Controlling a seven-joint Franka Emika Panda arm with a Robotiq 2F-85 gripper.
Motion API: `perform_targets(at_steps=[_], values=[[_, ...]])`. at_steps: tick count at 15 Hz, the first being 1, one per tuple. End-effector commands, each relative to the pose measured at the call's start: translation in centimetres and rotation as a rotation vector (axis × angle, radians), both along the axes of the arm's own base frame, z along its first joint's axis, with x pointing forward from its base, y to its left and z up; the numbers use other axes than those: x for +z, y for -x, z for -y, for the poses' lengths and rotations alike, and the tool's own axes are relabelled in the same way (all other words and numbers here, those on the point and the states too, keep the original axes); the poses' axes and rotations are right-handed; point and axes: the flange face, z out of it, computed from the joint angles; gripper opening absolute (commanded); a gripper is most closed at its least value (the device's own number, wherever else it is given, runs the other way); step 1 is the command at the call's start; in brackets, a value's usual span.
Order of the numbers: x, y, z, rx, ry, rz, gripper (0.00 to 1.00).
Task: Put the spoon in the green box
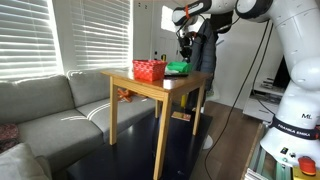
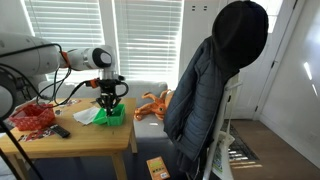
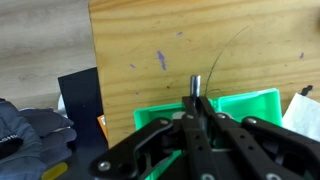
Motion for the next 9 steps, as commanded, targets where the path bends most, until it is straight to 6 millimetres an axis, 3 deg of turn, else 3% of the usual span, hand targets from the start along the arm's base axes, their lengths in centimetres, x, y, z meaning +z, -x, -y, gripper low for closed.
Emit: perform_targets(at_steps=[1, 2, 3, 4, 5, 9], values=[[0.0, -0.4, 0.2, -0.005, -0.034, -0.025, 0.02], [-0.1, -0.4, 0.2, -0.005, -0.039, -0.030, 0.02], [-0.1, -0.5, 0.2, -0.008, -0.037, -0.028, 0.10], [0.0, -0.5, 0.2, -0.009, -0.040, -0.031, 0.35], [0.0, -0.5, 0.2, -0.010, -0.041, -0.031, 0.35], [1.2, -0.3, 0.3, -0.013, -0.041, -0.015, 0.59]])
